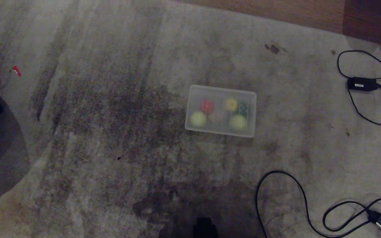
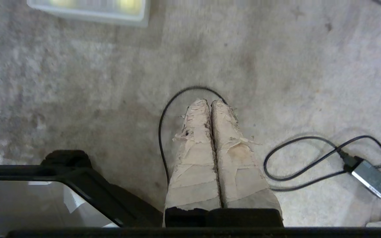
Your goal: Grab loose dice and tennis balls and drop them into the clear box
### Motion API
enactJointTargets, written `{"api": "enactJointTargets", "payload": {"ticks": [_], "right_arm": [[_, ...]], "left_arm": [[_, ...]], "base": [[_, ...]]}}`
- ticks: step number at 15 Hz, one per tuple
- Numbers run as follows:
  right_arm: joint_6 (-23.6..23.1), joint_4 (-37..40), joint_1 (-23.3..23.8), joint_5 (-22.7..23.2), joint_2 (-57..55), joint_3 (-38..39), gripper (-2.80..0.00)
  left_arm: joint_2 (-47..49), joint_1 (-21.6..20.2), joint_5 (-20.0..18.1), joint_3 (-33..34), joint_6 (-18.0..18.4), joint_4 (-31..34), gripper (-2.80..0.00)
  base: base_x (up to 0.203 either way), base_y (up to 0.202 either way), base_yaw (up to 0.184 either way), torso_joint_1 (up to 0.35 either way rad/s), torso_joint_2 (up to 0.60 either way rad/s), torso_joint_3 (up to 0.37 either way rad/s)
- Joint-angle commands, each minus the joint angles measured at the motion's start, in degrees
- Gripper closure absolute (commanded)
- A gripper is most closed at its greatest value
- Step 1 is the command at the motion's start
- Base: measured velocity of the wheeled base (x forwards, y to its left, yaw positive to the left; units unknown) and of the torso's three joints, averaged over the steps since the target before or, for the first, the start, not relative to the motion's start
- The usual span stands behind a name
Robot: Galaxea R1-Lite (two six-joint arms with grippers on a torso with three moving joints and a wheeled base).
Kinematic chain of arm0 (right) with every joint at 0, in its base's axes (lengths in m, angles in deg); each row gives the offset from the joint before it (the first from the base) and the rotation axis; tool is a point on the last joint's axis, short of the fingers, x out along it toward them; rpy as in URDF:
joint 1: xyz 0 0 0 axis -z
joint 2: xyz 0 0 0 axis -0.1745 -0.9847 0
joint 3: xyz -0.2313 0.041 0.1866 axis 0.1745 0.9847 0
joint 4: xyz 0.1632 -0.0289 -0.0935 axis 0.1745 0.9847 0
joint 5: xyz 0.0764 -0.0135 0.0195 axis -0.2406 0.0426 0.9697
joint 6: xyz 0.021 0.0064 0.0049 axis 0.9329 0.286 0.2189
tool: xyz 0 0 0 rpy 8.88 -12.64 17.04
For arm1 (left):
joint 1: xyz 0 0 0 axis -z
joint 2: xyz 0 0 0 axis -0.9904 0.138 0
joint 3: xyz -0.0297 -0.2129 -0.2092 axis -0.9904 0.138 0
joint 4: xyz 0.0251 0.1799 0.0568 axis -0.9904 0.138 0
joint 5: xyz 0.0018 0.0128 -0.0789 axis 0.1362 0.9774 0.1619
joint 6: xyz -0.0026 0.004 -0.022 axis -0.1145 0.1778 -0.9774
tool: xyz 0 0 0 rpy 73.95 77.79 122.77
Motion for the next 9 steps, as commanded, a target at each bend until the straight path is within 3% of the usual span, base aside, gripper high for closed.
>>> {"api": "enactJointTargets", "payload": {"ticks": [1, 9], "right_arm": [[-0.02, -0.04, -0.02, -0.01, -0.2, 0.09, 0.0], [-0.2, -0.04, -0.02, 0.08, -0.2, 0.09, 0.0]], "left_arm": [[0.06, 0.0, 0.07, 0.09, -0.12, -0.04, 0.0], [0.06, 0.0, 0.07, 0.09, -0.21, -0.04, 0.0]], "base": [[0.0, 0.0, 0.0, 0.005, 0.0, 0.205], [0.0, 0.0, 0.0, 0.002, 0.0, 0.202]]}}
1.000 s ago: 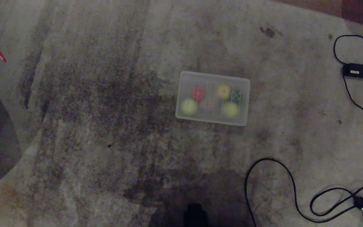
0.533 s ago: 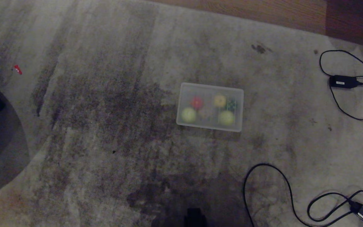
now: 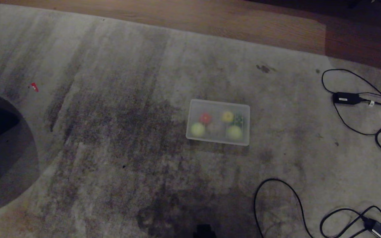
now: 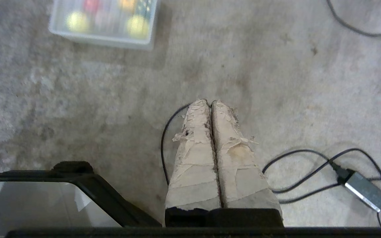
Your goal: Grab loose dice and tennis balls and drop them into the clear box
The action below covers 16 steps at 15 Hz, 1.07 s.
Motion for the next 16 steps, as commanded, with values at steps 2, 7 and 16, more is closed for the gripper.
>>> {"api": "enactJointTargets", "payload": {"ticks": [2, 7, 16], "right_arm": [[-0.02, -0.02, -0.02, 0.04, -0.19, 0.09, 0.0], [-0.04, -0.02, -0.02, 0.04, -0.19, 0.09, 0.0], [-0.02, -0.02, -0.02, 0.04, -0.19, 0.09, 0.0]], "left_arm": [[0.06, 0.0, 0.04, 0.09, -0.06, -0.03, 0.0], [0.06, 0.0, 0.04, 0.09, 0.02, -0.03, 0.0], [0.06, 0.0, 0.04, 0.09, 0.03, -0.03, 0.0]], "base": [[0.0, 0.0, 0.0, 0.002, 0.0, 0.203], [0.0, 0.0, 0.0, 0.002, 0.0, 0.201], [0.0, 0.0, 0.0, 0.002, 0.0, 0.202]]}}
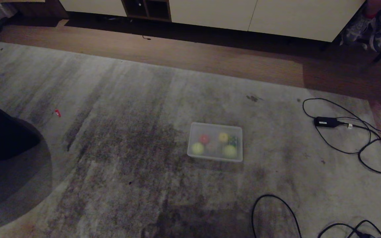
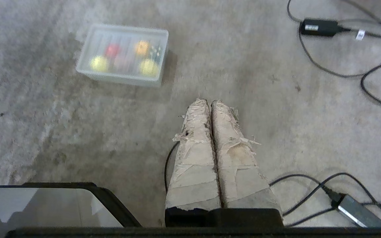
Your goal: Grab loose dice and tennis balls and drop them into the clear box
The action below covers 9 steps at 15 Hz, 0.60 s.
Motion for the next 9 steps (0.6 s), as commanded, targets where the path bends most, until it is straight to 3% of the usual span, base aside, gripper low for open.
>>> {"api": "enactJointTargets", "payload": {"ticks": [1, 9], "right_arm": [[-0.02, -0.03, -0.02, 0.02, -0.16, 0.09, 0.0], [-0.02, -0.03, -0.02, 0.02, -0.16, 0.09, 0.0]], "left_arm": [[0.06, 0.0, 0.03, 0.09, -0.07, -0.04, 0.0], [0.06, 0.0, 0.03, 0.09, -0.07, -0.04, 0.0]], "base": [[0.0, 0.0, 0.0, 0.0, 0.01, 0.201], [0.0, 0.0, 0.0, 0.003, 0.0, 0.206]]}}
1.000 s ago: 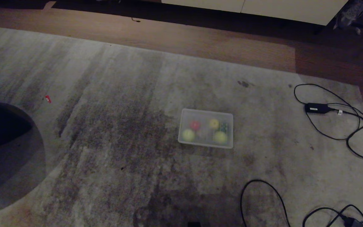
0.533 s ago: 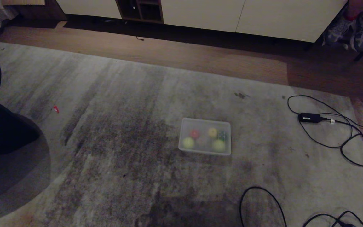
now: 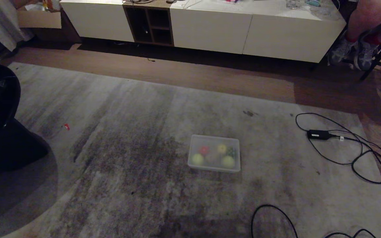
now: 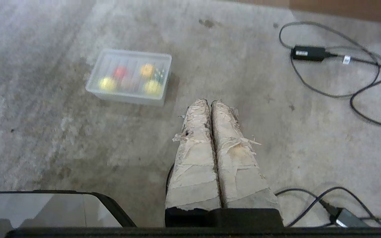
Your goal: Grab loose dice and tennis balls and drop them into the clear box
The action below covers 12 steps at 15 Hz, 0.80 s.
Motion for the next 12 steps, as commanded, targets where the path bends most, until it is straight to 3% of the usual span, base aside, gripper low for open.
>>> {"api": "enactJointTargets", "payload": {"ticks": [1, 12], "right_arm": [[-0.02, -0.04, -0.02, 0.02, -0.16, 0.09, 0.0], [0.07, -0.04, -0.02, 0.02, -0.16, 0.09, 0.0]], "left_arm": [[0.06, 0.0, 0.05, 0.09, -0.04, -0.04, 0.0], [0.06, 0.0, 0.05, 0.09, 0.11, -0.04, 0.0]], "base": [[0.0, 0.0, 0.0, 0.002, 0.0, 0.207], [0.0, 0.0, 0.0, 0.003, 0.0, 0.205]]}}
